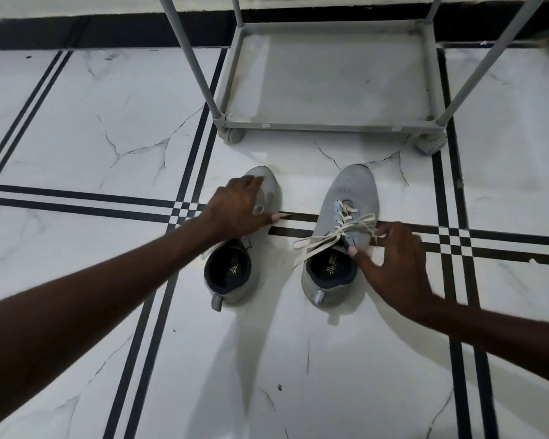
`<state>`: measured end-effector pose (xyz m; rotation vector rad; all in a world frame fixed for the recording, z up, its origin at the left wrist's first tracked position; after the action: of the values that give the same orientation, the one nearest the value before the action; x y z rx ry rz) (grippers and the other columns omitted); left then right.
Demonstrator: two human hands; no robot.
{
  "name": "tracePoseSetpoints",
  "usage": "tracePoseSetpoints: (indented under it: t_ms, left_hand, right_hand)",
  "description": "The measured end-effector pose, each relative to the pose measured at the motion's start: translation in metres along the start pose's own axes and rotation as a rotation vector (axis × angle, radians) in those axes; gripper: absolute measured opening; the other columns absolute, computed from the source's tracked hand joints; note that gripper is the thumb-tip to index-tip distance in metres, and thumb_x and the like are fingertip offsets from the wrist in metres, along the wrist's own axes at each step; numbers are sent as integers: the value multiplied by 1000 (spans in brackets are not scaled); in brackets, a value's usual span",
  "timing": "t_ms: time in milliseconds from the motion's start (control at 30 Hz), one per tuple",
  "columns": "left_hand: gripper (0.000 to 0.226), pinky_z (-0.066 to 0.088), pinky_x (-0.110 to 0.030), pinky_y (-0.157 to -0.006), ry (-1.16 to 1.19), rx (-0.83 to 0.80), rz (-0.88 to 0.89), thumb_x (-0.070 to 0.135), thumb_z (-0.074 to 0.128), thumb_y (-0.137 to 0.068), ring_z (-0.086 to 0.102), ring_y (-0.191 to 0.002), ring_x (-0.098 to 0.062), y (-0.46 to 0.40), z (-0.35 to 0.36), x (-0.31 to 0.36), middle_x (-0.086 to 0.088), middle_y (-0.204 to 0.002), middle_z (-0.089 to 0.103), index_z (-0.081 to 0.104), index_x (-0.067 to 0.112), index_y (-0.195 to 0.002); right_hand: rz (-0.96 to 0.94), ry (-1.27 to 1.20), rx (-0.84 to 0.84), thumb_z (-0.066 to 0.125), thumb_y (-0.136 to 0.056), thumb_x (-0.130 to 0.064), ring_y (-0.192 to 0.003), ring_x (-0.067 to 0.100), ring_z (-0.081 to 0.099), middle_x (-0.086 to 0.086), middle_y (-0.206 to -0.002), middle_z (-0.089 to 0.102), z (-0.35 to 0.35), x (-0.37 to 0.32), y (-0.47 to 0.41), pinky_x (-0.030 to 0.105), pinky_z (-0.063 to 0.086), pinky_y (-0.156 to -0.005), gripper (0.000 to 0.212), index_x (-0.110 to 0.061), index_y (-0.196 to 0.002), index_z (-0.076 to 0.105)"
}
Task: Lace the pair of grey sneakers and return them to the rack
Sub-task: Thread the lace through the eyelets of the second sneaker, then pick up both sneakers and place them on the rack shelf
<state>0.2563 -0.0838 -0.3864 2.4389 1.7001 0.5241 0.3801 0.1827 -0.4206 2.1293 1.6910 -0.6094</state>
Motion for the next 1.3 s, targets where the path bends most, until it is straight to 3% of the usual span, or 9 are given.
tracePoseSetpoints:
  t_ms: [67, 133, 200, 267, 367, 500, 767, 867, 1300]
  left_hand:
    - [109, 39, -46, -108, 89, -160, -120, 63, 68, -74, 38, -136, -38, 14, 7, -26, -21, -151, 34, 17, 3, -149]
    - [110, 43, -39, -101, 227, -307, -254, 60, 75, -68, 47, -130, -35, 33, 19, -44, -21, -145, 44, 25, 2, -147]
    - [81, 50, -35, -82, 314, -318, -322, 56, 79, -67, 62, -108, -30, 50, 31, -53, -17, -118, 64, 53, 3, -122]
    - [66, 51, -34, -74, 282, -265, -319, 53, 81, -67, 64, -95, -29, 59, 40, -56, -13, -104, 68, 58, 6, -106]
    - [59, 51, -38, -81, 214, -211, -309, 42, 79, -72, 62, -101, -33, 65, 51, -49, -13, -110, 67, 55, 7, -112]
    - [54, 47, -36, -76, 253, -110, -311, 38, 72, -71, 62, -98, -36, 73, 65, -24, -15, -105, 66, 54, 5, -110]
    - [42, 48, -37, -60, 479, 28, -341, 35, 60, -58, 59, -71, -27, 79, 65, -11, -9, -81, 61, 55, 7, -90]
    - [38, 50, -37, -61, 541, 67, -361, 35, 61, -58, 59, -70, -23, 82, 41, -12, -4, -79, 61, 58, 12, -89]
    - [32, 51, -37, -66, 767, 185, -365, 26, 61, -63, 60, -69, -20, 172, -220, 43, -4, -75, 67, 63, 18, -93]
  right_hand:
    - [350, -144, -227, 73, -67, -60, -100, 32, 58, 11, -108, 59, 19, 10, 14, 42, 48, -84, 69, -13, -111, 47]
    - [513, -233, -426, 78, -66, -54, -100, 32, 63, 13, -113, 63, 30, 12, 14, 43, 53, -84, 73, -14, -118, 45]
    - [536, -324, -507, 80, -69, -37, -88, 31, 70, 13, -113, 64, 32, 8, 6, 44, 61, -73, 67, -11, -122, 47]
    - [488, -324, -530, 78, -70, -24, -77, 28, 72, 13, -107, 66, 31, 4, -1, 43, 62, -65, 60, -10, -120, 49]
    - [395, -161, -550, 73, -65, -25, -80, 29, 71, 11, -98, 69, 30, -5, 0, 46, 60, -75, 53, -15, -113, 53]
    - [324, -36, -592, 66, -56, -39, -85, 35, 70, 11, -97, 70, 37, -15, -2, 46, 58, -78, 58, -16, -107, 55]
    - [229, 38, -545, 66, -70, -29, -101, 38, 63, 17, -107, 67, 42, -27, -4, 31, 42, -72, 45, -8, -108, 55]
    - [226, 40, -511, 67, -73, -23, -97, 38, 62, 16, -96, 64, 22, -40, -6, 29, 38, -68, 32, -7, -97, 53]
    - [85, 21, -275, 58, -75, -13, -69, 30, 52, 9, -75, 60, -221, -205, -14, 33, 34, -57, 11, -6, -81, 52]
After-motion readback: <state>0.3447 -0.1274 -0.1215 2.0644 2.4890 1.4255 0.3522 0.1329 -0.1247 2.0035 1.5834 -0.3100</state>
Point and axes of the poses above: each hand's wrist, its own y-axis away from the middle knuckle, its own z-axis out of the palm, x = y × z, the point moved 4 cm from there along -y, towards the middle knuckle
